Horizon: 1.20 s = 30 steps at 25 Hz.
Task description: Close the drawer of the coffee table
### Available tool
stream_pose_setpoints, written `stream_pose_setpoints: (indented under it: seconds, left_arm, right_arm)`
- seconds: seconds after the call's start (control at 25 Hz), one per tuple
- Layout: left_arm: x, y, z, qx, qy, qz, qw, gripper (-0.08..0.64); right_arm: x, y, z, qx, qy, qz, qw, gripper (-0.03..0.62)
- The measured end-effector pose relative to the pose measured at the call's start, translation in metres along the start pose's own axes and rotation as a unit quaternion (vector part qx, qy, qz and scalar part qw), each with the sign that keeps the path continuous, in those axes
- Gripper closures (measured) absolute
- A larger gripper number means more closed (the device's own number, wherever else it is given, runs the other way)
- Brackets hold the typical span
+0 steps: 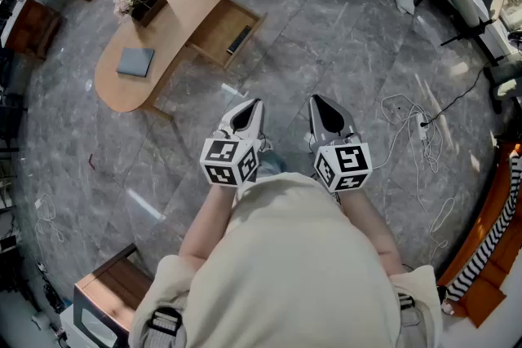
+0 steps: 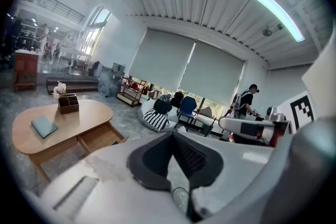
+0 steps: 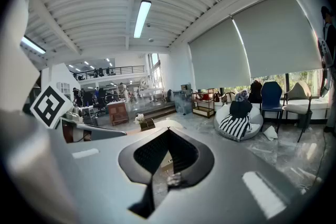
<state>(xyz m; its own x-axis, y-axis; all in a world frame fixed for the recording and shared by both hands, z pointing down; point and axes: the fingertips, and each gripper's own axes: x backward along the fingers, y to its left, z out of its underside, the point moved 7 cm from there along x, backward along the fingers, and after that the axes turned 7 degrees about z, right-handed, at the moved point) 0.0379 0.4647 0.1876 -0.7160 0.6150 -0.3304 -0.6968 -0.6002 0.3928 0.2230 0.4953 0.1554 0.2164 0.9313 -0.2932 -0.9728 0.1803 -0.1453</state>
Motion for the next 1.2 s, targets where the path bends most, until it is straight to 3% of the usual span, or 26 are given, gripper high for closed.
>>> stream_pose_setpoints:
  seconds: [0.56,1.2]
  left_arm:
    - [-0.014,0.023,-0.002,0.009,0.005,-0.003,0.9999,0.560]
    - [-0.051,0.085,-0.042,0.009,0.003,0.015,0.9998,0.560]
  right_arm:
    - [-0.028,-0.004,0.000,-0.016,0.005,-0.010,1.000,0.592]
    - [-0.105,0.009,-0.022,-0.031,-0.001,-0.005,1.000,0.591]
